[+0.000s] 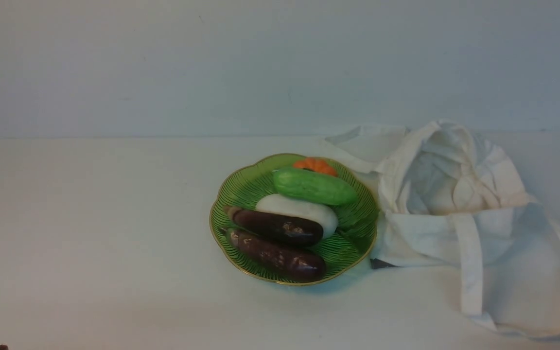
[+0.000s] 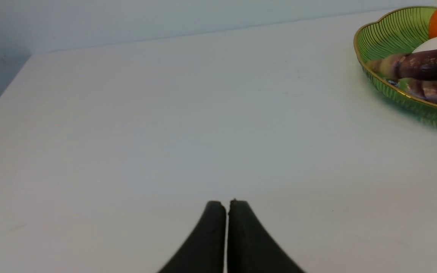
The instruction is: Take vegetables from cloth bag on white table place on plate.
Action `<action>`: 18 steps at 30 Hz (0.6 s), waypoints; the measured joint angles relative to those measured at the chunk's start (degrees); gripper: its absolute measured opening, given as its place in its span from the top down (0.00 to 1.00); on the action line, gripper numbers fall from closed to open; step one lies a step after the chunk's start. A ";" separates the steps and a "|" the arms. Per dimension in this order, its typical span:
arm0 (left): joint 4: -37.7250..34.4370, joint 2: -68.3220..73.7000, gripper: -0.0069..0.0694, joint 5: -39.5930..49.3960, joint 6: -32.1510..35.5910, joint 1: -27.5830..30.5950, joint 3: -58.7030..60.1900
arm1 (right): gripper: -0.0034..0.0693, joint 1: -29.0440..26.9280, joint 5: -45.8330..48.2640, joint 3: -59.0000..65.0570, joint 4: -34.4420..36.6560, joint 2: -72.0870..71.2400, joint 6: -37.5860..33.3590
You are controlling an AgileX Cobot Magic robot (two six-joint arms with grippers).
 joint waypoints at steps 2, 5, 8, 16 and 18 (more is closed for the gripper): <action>0.00 0.00 0.92 0.00 0.00 0.00 0.00 | 0.97 -0.84 0.06 0.00 0.00 0.00 0.18; 0.00 0.00 0.92 0.00 0.00 0.00 0.00 | 0.97 -1.24 0.06 0.00 0.00 0.00 0.31; 0.00 0.00 0.92 0.00 0.00 0.00 0.00 | 0.97 -1.41 0.06 0.00 0.00 0.00 0.43; 0.00 0.00 0.92 0.00 0.00 0.00 0.00 | 0.97 -1.41 0.12 0.00 0.05 0.00 0.77; 0.00 0.00 0.92 0.00 0.00 0.00 0.00 | 0.97 -1.41 0.12 0.00 0.05 0.00 0.77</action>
